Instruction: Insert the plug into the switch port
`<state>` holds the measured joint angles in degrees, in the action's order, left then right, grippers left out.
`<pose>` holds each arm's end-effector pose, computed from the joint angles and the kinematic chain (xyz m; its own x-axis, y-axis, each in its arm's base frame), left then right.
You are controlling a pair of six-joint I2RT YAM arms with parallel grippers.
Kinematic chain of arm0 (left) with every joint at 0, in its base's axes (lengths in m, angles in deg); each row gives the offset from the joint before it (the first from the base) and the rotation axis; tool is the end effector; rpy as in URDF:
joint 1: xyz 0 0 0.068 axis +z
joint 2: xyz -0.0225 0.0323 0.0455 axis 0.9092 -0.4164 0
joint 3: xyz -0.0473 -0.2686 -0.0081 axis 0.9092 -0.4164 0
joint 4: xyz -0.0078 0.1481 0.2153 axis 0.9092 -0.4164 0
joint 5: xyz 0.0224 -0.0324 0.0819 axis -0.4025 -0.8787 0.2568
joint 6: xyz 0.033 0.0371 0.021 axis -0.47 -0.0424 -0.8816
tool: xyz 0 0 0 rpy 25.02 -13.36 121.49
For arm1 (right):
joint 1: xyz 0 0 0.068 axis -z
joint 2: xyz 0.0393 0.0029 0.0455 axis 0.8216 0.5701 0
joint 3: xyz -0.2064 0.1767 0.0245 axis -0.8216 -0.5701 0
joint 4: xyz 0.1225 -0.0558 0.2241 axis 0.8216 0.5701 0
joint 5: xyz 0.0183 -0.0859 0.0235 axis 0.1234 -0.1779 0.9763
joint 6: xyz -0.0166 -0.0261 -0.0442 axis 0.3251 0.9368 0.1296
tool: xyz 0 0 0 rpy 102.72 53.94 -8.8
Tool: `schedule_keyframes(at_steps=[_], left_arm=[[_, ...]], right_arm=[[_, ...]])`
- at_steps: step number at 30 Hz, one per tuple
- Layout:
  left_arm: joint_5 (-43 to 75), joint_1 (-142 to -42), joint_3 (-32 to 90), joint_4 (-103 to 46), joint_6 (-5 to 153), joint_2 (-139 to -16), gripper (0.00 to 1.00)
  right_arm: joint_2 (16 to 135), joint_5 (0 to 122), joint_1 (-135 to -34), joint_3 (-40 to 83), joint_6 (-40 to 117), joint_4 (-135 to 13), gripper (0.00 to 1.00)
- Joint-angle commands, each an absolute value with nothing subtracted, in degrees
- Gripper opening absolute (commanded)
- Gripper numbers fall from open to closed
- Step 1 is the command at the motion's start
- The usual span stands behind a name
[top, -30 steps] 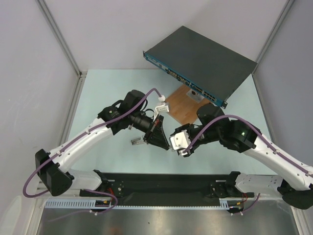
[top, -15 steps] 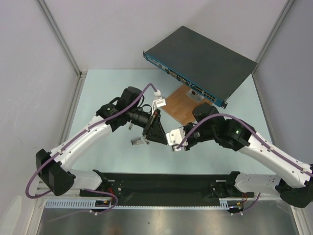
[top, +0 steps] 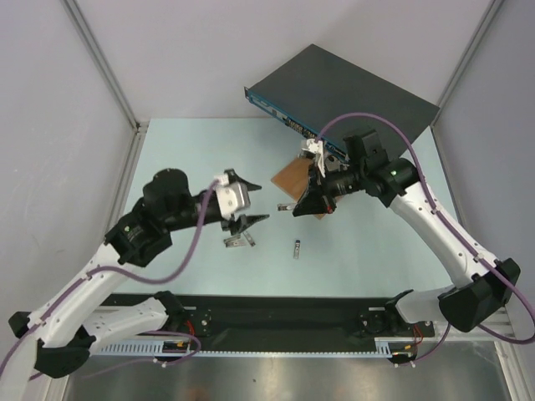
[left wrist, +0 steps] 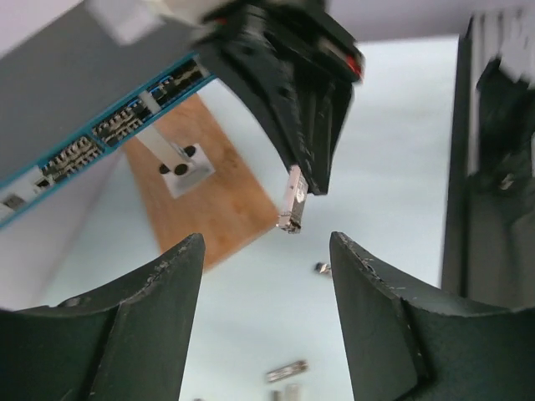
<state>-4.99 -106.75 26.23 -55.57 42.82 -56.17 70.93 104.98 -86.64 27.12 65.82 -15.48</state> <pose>0.1319 -0.1392 0.4302 0.1845 0.2251 -0.9567 0.9284 0.2795 0.2448 0.2147 0.1637 0.3887 -0.2346 -0.3955 -0.8880 -0.9721 0.0869 0.2181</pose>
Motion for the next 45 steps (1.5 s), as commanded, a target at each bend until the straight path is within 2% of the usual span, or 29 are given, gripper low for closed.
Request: schedule_keyframes(at_steps=[1,11,21,30,34,39,40,42,43,44,45], left_arm=[[6.9,-113.6,21.6,-57.1,23.7,-54.8,0.66],[17.5,-121.6,19.1,-56.0,16.2,-55.5,0.6],[19.8,-125.1,18.5,-54.6,15.0,-57.4,0.53],[22.9,-127.7,18.3,-52.6,13.2,-58.4,0.46],[22.9,-127.9,18.4,-52.0,12.8,-58.7,0.4],[22.0,-128.0,18.5,-52.0,13.3,-58.9,0.26],[21.7,-128.1,18.5,-51.9,13.6,-58.9,0.19],[20.9,-128.1,19.0,-51.7,14.8,-59.0,0.12],[20.8,-128.1,19.2,-51.7,15.5,-59.1,0.05],[21.0,-128.1,19.6,-51.9,18.2,-59.4,0.0],[20.9,-128.0,20.9,-52.2,20.3,-59.8,0.0]], right_arm=[[72.9,119.2,-85.2,28.6,52.3,-18.0,0.0],[73.5,124.7,-84.2,22.4,40.6,-25.4,0.0],[73.8,124.3,-83.6,20.7,31.9,-32.5,0.0],[74.0,124.3,-83.6,20.7,31.3,-32.5,0.0],[74.2,124.5,-83.7,20.6,31.4,-32.2,0.0],[74.0,125.0,-83.6,20.6,31.5,-31.9,0.0],[74.0,125.0,-83.8,20.6,31.6,-32.0,0.0],[74.0,125.0,-83.6,20.8,31.7,-31.8,0.0],[74.1,124.7,-83.5,21.0,31.8,-31.9,0.0],[74.2,124.3,-83.5,21.4,31.7,-31.9,0.11],[74.4,123.6,-82.4,22.8,31.5,-32.0,0.24]])
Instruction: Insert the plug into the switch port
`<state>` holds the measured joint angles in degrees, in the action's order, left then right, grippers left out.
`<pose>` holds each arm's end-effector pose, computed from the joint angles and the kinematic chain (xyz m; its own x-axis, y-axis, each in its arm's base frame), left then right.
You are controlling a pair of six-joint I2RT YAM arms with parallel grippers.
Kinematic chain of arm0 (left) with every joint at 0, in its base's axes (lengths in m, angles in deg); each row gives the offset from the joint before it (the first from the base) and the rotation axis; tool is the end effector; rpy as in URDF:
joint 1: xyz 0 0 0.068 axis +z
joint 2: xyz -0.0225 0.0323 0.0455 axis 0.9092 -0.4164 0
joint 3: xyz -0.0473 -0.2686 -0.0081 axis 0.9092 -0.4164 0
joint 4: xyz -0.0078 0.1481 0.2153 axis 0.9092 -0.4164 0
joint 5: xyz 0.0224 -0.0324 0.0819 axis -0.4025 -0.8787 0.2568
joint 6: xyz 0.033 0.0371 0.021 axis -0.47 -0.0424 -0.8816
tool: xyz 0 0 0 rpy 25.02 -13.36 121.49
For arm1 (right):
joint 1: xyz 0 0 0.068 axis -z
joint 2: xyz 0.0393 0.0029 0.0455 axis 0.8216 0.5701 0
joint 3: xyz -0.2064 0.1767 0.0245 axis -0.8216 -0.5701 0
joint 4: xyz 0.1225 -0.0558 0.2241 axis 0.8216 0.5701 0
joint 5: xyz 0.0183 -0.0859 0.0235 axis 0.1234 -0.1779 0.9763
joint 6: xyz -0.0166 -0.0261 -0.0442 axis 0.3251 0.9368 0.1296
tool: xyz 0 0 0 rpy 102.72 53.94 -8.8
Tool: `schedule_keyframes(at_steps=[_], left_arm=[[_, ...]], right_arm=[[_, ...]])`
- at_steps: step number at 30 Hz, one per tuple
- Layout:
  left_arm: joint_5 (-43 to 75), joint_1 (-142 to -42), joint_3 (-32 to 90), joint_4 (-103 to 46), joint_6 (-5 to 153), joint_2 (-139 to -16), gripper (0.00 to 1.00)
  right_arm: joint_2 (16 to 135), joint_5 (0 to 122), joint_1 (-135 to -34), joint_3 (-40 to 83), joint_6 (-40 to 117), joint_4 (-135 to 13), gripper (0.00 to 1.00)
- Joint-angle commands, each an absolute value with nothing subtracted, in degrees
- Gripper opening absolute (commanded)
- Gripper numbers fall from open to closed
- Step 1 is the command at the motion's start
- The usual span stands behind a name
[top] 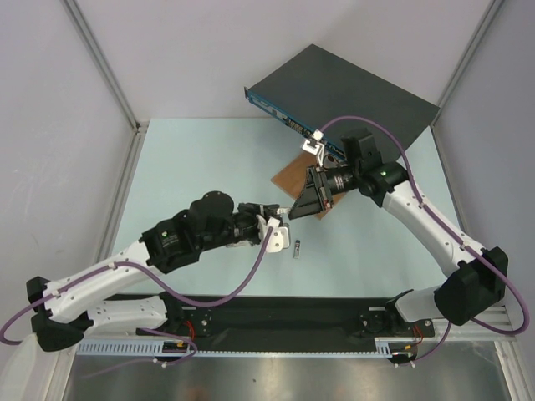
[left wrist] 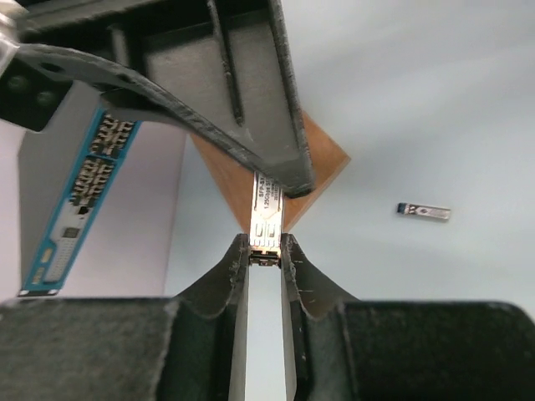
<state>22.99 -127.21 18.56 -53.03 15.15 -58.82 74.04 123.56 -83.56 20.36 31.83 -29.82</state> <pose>0.1032 -0.1942 0.3803 0.5525 0.5203 -0.6512 0.7139 0.1079 0.6919 0.2391 0.1668 0.3614 -0.7022 -0.2882 -0.6511 -0.6810 0.0049 0.7323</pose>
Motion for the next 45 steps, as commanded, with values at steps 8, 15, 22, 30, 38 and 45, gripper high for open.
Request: schedule_keyframes(at_steps=[8,15,22,30,38,45], left_arm=[[22.2,-128.1,27.1,-57.3,39.9,-64.9,0.0],[24.0,-128.1,31.5,-54.4,51.5,-71.6,0.0],[35.1,-128.3,43.9,-55.6,61.0,-83.7,0.0],[43.9,-128.6,57.4,-58.9,66.3,-94.6,0.0],[45.5,-128.3,65.2,-62.5,68.8,-100.3,0.0],[44.1,-127.6,67.9,-64.0,68.8,-102.8,0.0]], right_arm=[[74.1,116.3,-72.7,35.7,27.5,-35.4,0.7],[66.5,105.0,-63.3,36.9,24.4,-38.1,0.78],[58.4,99.7,-43.8,27.6,21.3,-30.9,0.8],[56.5,98.7,-32.0,19.1,18.3,-29.5,0.82],[59.0,102.2,-32.1,9.5,5.2,-43.3,0.82],[60.3,104.0,-34.1,4.7,0.6,-52.2,0.78]])
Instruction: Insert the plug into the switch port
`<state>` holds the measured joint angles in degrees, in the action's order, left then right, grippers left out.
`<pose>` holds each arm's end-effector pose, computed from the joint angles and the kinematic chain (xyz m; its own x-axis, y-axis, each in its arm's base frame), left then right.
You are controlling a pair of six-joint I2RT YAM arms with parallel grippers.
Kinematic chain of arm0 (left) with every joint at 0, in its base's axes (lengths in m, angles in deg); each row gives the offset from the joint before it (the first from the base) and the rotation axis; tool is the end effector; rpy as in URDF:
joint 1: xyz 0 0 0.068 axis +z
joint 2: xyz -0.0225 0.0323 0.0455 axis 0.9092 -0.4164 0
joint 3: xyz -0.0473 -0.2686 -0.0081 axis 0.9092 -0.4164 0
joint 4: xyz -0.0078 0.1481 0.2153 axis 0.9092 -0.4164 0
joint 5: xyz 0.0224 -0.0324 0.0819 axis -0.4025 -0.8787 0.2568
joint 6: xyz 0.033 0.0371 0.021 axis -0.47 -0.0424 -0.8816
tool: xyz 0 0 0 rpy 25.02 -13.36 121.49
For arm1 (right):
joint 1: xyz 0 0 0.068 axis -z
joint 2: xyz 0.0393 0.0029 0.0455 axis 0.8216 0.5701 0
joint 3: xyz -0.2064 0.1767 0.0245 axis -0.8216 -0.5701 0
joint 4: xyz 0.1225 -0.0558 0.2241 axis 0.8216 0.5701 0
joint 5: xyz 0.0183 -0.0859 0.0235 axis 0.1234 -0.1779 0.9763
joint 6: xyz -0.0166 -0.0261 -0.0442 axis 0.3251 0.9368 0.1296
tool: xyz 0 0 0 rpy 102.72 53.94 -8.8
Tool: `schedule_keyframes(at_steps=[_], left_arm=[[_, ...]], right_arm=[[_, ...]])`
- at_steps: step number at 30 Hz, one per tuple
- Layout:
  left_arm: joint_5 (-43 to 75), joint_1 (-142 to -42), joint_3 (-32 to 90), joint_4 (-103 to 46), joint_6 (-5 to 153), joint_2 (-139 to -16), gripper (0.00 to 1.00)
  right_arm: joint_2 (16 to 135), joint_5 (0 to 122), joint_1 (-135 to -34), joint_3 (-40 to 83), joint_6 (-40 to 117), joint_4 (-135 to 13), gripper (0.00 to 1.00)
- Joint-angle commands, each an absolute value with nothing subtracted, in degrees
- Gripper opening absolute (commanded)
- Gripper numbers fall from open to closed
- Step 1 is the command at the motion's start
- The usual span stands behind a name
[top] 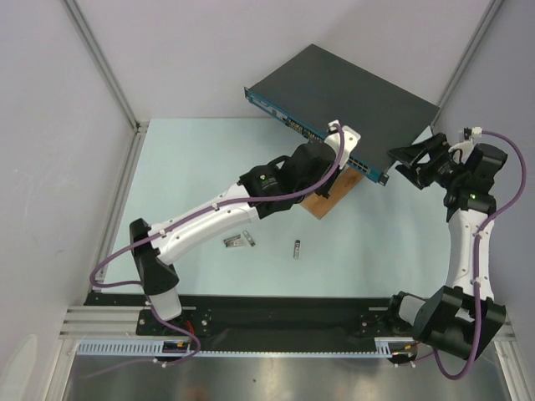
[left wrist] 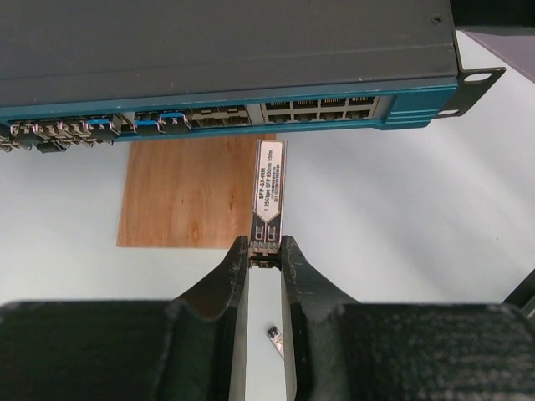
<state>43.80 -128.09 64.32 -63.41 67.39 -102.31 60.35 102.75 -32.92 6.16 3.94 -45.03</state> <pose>0.1945 -0.3507 0.4143 -0.2646 0.3296 -0.9063 0.6781 0.7318 0.0682 0.2424 -0.0703 0.3554 -0.5256 0.6811 -0.5097 -0.0785 0.5578 0.8263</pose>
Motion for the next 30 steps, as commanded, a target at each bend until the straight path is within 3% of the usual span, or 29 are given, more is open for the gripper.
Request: schedule_keyframes(at_steps=[1,3,8,15,17,19,30], left_arm=[[43.9,-127.1,68.2,-64.6,69.3,-103.2,0.0],[42.6,-126.4,68.4,-65.1,69.8,-103.3,0.0],[41.4,-124.8,69.1,-67.2,70.6,-103.6,0.0],[41.2,-124.2,71.4,-67.7,70.4,-105.2,0.0],[41.1,-124.2,72.1,-67.7,70.4,-105.4,0.0],[41.0,-123.8,72.7,-67.9,70.4,-105.9,0.0],[40.7,-123.0,76.6,-70.2,70.4,-108.9,0.0]], right_arm=[[60.3,104.2,-34.4,4.3,-0.4,-54.2,0.76],[60.1,104.3,-35.0,3.3,-1.2,-55.7,0.73],[60.2,104.6,-35.5,1.8,-1.8,-57.7,0.52],[59.7,104.9,-36.0,0.8,-1.8,-58.4,0.11],[59.5,105.1,-36.0,0.5,-1.6,-58.2,0.05],[59.5,105.3,-36.1,0.4,-1.3,-58.0,0.0],[58.9,105.7,-36.6,0.2,-0.9,-58.0,0.0]])
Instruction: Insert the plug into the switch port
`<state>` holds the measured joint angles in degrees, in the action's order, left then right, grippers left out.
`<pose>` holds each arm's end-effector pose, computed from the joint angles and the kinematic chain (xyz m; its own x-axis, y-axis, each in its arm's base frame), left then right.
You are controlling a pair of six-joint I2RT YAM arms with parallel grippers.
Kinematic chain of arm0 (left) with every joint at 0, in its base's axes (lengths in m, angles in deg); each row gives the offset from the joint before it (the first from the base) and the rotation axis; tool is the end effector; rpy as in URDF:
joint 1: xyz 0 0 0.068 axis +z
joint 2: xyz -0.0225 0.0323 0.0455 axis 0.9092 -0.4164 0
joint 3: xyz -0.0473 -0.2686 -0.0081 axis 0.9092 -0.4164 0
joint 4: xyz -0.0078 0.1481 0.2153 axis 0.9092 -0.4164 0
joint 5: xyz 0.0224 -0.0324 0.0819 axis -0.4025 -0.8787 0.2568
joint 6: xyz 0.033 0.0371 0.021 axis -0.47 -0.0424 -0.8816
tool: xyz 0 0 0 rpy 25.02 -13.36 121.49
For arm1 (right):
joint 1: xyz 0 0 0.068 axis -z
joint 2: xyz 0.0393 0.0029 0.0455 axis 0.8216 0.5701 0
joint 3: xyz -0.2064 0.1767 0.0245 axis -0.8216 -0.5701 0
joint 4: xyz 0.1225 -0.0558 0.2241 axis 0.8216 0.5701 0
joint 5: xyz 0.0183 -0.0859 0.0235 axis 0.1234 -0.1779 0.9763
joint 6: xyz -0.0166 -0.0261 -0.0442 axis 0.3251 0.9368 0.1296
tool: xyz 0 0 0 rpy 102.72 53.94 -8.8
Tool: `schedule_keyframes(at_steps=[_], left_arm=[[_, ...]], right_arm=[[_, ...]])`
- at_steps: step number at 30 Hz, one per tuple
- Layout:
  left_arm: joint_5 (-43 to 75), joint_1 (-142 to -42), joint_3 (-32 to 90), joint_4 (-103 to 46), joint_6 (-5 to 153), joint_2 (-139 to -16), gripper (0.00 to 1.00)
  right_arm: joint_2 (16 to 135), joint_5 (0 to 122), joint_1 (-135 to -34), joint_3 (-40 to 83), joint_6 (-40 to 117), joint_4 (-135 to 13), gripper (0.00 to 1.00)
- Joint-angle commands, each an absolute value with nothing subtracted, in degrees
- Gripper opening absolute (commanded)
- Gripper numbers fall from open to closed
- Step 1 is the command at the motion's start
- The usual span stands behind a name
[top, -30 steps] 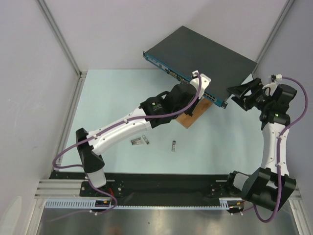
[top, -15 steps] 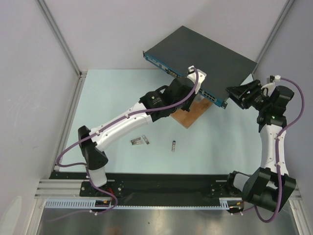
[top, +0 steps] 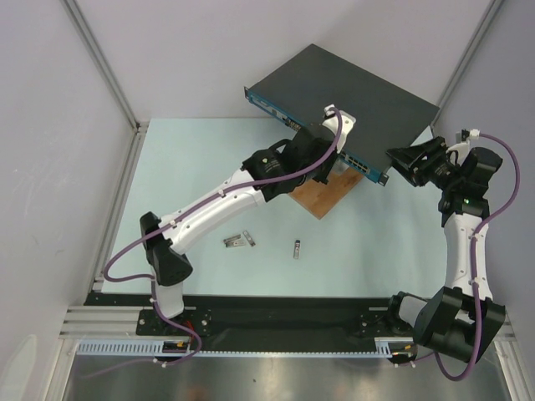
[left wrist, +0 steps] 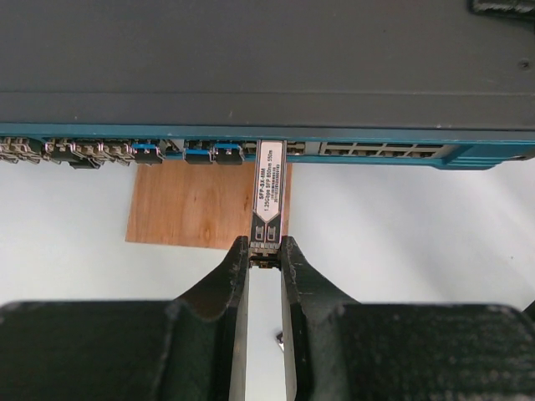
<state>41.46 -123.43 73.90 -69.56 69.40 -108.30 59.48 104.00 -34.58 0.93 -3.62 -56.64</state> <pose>0.2312 -0.3506 0.4179 -0.3367 0.3161 -0.8870 0.6356 0.7713 0.0336 0.2461 -0.0634 0.3465 -0.5142 0.7048 -0.4887 -0.1375 0.4947 0.8581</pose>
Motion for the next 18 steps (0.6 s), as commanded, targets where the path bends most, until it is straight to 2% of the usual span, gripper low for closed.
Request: schedule_keyframes(at_steps=[1,18], left_arm=[[40.6,-123.0,76.9,-70.4,70.4,-109.2,0.0],[40.2,-122.6,77.7,-70.3,70.7,-109.1,0.0]], right_arm=[[59.0,105.7,-36.7,0.3,-0.9,-58.1,0.0],[59.6,106.1,-37.0,0.4,-0.3,-58.3,0.0]])
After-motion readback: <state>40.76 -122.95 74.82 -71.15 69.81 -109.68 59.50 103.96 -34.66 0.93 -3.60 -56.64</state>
